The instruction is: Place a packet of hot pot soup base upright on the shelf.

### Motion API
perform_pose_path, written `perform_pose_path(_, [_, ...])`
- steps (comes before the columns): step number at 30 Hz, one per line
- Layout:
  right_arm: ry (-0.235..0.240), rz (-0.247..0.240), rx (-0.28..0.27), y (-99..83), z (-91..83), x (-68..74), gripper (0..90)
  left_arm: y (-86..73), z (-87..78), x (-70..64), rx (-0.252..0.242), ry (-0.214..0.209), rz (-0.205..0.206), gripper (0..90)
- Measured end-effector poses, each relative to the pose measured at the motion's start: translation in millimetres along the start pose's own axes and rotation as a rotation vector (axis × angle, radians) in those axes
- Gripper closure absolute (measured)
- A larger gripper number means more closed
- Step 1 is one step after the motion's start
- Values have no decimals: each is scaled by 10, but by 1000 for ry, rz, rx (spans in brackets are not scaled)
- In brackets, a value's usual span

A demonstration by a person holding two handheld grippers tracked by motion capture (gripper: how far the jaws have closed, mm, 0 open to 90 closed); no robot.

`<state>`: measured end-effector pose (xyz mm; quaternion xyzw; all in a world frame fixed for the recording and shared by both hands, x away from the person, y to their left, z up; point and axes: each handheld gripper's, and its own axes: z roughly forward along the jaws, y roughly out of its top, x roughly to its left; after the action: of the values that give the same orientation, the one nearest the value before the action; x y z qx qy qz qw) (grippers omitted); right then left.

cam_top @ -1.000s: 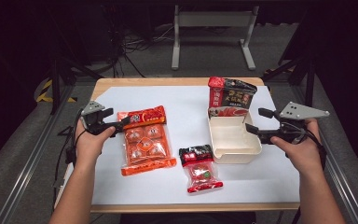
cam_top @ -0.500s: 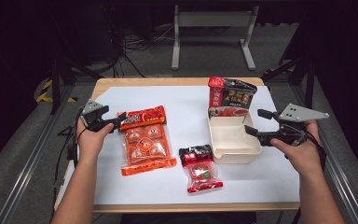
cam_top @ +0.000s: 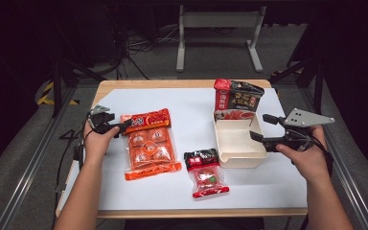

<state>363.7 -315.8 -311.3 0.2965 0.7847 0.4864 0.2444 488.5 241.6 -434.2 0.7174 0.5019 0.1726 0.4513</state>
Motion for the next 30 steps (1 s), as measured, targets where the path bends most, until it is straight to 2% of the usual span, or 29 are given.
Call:
perform_pose_path(4, [6,-1,11,-14,24,10,246,-30,65,56,1,-4,-36,165])
perform_pose_path(8, [11,-2,15,-16,35,19,244,-75,126,137,30,-1,-78,169])
perform_pose_path(11, [11,2,19,-24,47,10,243,-83,149,156,33,-17,-104,181])
perform_pose_path(15, [15,3,28,-34,73,14,241,-84,196,151,65,-26,-100,208])
perform_pose_path(21, [22,-7,50,-38,114,39,240,-72,261,165,110,-13,-108,279])
perform_pose_path(25, [27,-10,58,-42,136,50,241,-70,270,156,113,-28,-101,325])
perform_pose_path(30, [31,-7,65,-52,158,50,239,-72,281,146,118,-72,-99,383])
